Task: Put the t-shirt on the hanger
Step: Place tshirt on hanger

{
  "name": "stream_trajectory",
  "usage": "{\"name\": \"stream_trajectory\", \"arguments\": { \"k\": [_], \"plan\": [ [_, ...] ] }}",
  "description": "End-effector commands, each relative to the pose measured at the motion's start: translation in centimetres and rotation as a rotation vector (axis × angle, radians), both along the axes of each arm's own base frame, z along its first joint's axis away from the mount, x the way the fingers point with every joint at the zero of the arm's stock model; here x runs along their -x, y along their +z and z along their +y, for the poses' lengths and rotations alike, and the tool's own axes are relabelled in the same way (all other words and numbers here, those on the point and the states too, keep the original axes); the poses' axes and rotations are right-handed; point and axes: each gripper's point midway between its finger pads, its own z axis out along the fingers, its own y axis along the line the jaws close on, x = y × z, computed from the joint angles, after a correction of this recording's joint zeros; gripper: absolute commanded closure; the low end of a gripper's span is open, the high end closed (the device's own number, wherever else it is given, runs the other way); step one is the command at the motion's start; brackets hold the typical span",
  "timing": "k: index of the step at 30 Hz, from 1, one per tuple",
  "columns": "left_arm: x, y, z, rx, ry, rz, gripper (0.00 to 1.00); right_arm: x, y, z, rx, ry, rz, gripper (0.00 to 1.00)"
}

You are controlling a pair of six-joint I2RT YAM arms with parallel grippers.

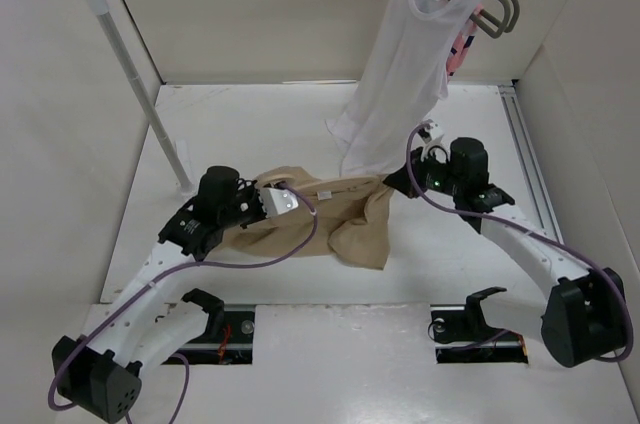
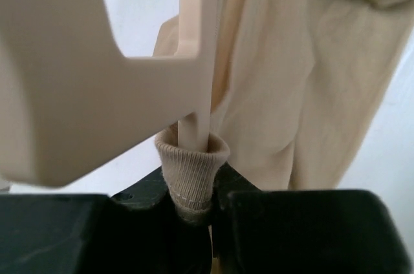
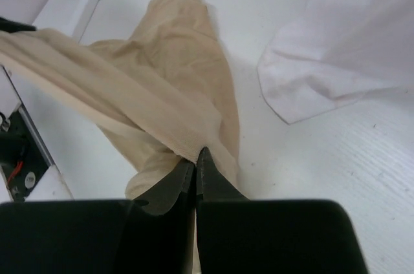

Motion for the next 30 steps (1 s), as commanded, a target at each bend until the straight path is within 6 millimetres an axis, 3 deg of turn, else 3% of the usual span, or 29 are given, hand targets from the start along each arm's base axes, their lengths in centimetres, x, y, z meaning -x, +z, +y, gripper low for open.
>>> {"name": "stream_trajectory", "arguments": {
  "k": [1, 3, 8, 9, 12, 13, 15, 20, 22, 24, 26, 27, 28, 30],
  "plan": [
    [-2.4, -0.2, 3.3, -0.146, 0.124, -0.108, 1.00, -1.1, 4.5, -1.5, 0.059, 0.016, -0.171, 1.00],
    [-3.1, -0.2, 3.6, -0.158, 0.147, -0.120, 1.00, -0.7, 5.3, -1.9, 0.082, 0.028, -0.187, 1.00],
    [-4.0, -0.5, 4.3, -0.214, 0.167, -0.137, 1.00, 0.6, 5.1, -2.9, 0.142, 0.078, -0.150, 1.00],
    [-3.9, -0.9, 4.5, -0.235, 0.165, -0.136, 1.00, 0.7, 6.3, -3.0, 0.157, 0.098, -0.194, 1.00],
    [-4.3, -1.4, 5.5, -0.299, 0.184, -0.161, 1.00, 1.9, 6.8, -2.8, 0.179, 0.159, -0.183, 1.00],
    [-4.5, -1.2, 5.7, -0.303, 0.198, -0.171, 1.00, 1.8, 8.0, -3.0, 0.211, 0.180, -0.232, 1.00],
    [-4.9, -1.1, 6.2, -0.309, 0.239, -0.176, 1.00, 3.3, 7.9, -3.1, 0.235, 0.237, -0.203, 1.00],
    [-4.4, -1.3, 5.6, -0.343, 0.168, -0.178, 1.00, 4.7, 9.8, -2.6, 0.243, 0.342, -0.240, 1.00],
    [-3.7, -0.8, 4.1, -0.315, 0.100, -0.207, 1.00, 6.0, 10.4, -1.4, 0.186, 0.416, -0.248, 1.00],
    [-2.7, -0.8, 3.2, -0.311, 0.039, -0.183, 1.00, 6.4, 11.5, -0.2, 0.163, 0.455, -0.289, 1.00],
    [-1.4, -0.3, 1.1, -0.230, -0.057, -0.137, 1.00, 6.3, 12.5, 1.0, 0.147, 0.472, -0.338, 1.00],
    [-1.1, 1.2, 0.1, -0.184, -0.090, -0.137, 1.00, 6.2, 12.6, 1.5, 0.135, 0.476, -0.335, 1.00],
    [0.8, 1.1, -1.4, -0.128, -0.190, -0.071, 1.00, 6.0, 12.5, 1.5, 0.134, 0.475, -0.344, 1.00],
    [2.2, 2.2, -2.9, -0.055, -0.264, -0.035, 1.00, 5.2, 11.2, 2.2, 0.130, 0.485, -0.305, 1.00]
  ]
}}
